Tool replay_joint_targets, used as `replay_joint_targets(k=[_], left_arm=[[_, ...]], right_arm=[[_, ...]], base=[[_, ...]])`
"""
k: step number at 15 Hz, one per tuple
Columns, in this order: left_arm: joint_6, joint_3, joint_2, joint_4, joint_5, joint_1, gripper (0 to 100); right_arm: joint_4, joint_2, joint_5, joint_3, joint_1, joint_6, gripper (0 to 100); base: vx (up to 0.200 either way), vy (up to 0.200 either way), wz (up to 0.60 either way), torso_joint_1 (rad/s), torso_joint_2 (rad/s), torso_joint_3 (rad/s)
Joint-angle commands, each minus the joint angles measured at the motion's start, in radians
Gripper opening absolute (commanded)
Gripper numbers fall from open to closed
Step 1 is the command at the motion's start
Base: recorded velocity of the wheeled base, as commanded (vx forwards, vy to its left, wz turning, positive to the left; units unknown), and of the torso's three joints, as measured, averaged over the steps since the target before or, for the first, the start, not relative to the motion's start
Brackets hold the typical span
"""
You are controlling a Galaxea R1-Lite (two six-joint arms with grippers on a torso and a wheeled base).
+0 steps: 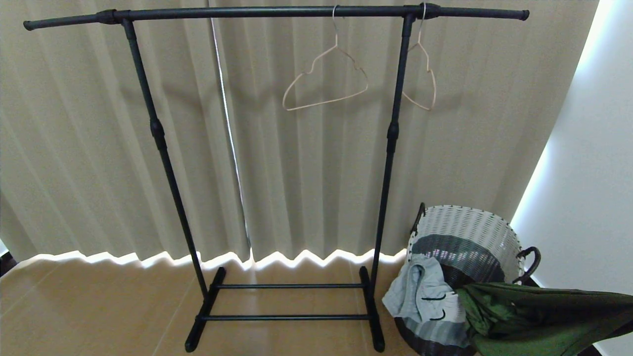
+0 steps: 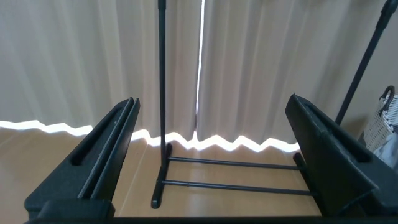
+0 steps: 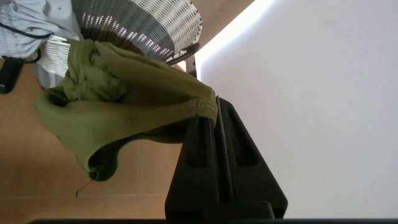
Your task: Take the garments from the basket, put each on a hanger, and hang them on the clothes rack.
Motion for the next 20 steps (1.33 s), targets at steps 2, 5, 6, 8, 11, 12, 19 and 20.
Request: replay_joint_targets(k=[2, 5, 6, 8, 11, 12, 19, 20], left_arm=[[-0.001, 0.0, 0.0, -0.001, 0.0, 0.0, 100], [-0.001, 0.0, 0.0, -0.001, 0.0, 0.0, 100], [-0.001, 0.0, 0.0, -0.001, 0.0, 0.0, 100], [-0.001, 0.0, 0.0, -0.001, 0.0, 0.0, 100], [0.005, 0.0, 0.0, 0.001, -0.001, 0.0, 100], [0.01, 0.0, 0.0, 0.001, -0.003, 0.0, 100], [0.068, -0.12, 0.024, 0.007, -0.331, -0.002, 100], [0.085, -0.158, 0.075, 0.005, -0.379, -0.002, 100]], right_arm=[[0.001, 0.0, 0.0, 0.003, 0.0, 0.0, 0], [0.001, 0.0, 0.0, 0.003, 0.0, 0.0, 0], [0.001, 0.0, 0.0, 0.006, 0.0, 0.0, 0], [0.001, 0.0, 0.002, 0.007, 0.0, 0.0, 0], [0.001, -0.001, 0.036, 0.006, 0.0, 0.0, 0], [0.001, -0.003, 0.043, 0.003, 0.0, 0.001, 0], [0.278, 0.013, 0.206, -0.2, 0.012, 0.038, 0], [0.33, 0.014, 0.233, -0.246, 0.037, 0.089, 0]], base=[[0.0, 0.2, 0.0, 0.0, 0.0, 0.0], [0.0, 0.133, 0.0, 0.003, 0.0, 0.003], [0.0, 0.0, 0.0, 0.0, 0.0, 0.0], [0.0, 0.0, 0.0, 0.0, 0.0, 0.0], [0.0, 0.0, 0.0, 0.0, 0.0, 0.0], [0.0, 0.0, 0.0, 0.0, 0.0, 0.0], [0.0, 0.0, 0.0, 0.0, 0.0, 0.0], [0.0, 0.0, 0.0, 0.0, 0.0, 0.0]])
